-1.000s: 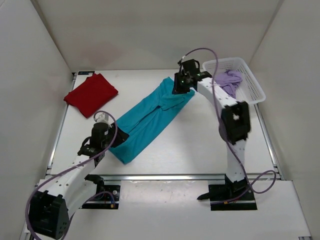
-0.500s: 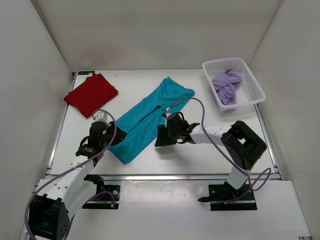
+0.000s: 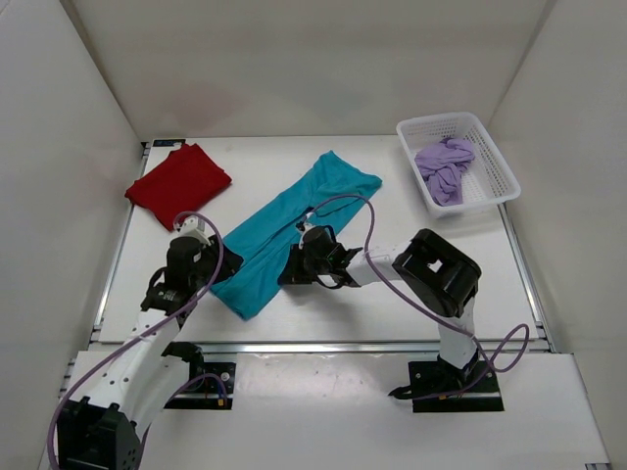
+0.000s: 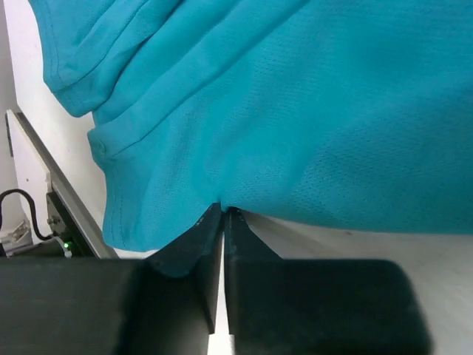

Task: Fold and stack the t-shirts
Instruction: Rotate the tshirt 90 degrees

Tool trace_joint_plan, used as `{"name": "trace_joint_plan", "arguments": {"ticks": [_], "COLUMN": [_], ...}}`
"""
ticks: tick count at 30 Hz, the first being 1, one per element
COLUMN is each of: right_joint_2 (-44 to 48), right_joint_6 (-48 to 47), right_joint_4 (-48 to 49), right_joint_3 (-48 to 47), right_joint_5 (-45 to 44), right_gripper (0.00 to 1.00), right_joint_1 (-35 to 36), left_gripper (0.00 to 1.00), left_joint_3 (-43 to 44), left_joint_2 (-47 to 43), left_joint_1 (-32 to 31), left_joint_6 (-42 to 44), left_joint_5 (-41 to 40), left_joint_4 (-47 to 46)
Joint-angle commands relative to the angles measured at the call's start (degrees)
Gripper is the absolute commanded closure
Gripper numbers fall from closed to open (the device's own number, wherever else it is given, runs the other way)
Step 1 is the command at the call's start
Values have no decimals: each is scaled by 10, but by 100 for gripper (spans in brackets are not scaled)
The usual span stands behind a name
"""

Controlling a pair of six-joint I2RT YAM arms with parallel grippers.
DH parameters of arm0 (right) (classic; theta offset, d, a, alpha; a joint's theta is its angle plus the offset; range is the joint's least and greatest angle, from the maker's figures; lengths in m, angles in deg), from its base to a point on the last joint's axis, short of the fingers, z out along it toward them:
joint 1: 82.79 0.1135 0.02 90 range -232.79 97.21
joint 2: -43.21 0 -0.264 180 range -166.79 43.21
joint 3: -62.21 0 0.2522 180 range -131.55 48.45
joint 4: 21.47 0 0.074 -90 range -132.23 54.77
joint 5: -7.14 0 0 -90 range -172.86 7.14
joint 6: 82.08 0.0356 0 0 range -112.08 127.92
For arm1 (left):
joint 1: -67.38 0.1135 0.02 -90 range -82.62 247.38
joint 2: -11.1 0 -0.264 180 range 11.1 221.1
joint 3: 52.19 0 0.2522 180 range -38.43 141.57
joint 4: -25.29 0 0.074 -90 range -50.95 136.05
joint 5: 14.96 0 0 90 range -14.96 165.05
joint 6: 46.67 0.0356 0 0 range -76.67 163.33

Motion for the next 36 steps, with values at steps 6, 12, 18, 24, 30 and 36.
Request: {"name": "trace_joint_plan", "arguments": {"ticks": [6,12,18,24,30,36], "right_joint_2": [162,317,227,261,489,701], "right_joint_6": [-69,-190,-208,-193,-142,-77], "right_joint_4": [-95,-188,-181,-188,-255,-358], "right_joint_3": [165,220,105,173,326,429], "right_joint_5": [0,102,51,33,-84,-63], "right_gripper": [100,52,57,71,65,62], "right_joint_1": [-113,-319,-379,-356,-288,-278], "left_gripper": [54,54,55,54,50,53], "left_joint_3": [15,-17,-60,-51,-42,-74], "left_joint_2": [32,51,78,152,242,256], "left_joint_1": [-30,-76,-145,-255,-286,-304], "left_joint_6": [10,0,-25,-41,-45,-62], "left_joint_5": [-6,-27,-43,-47,10,29], "left_joint_4": [-3,-34,-65,-113,-176,-199]}}
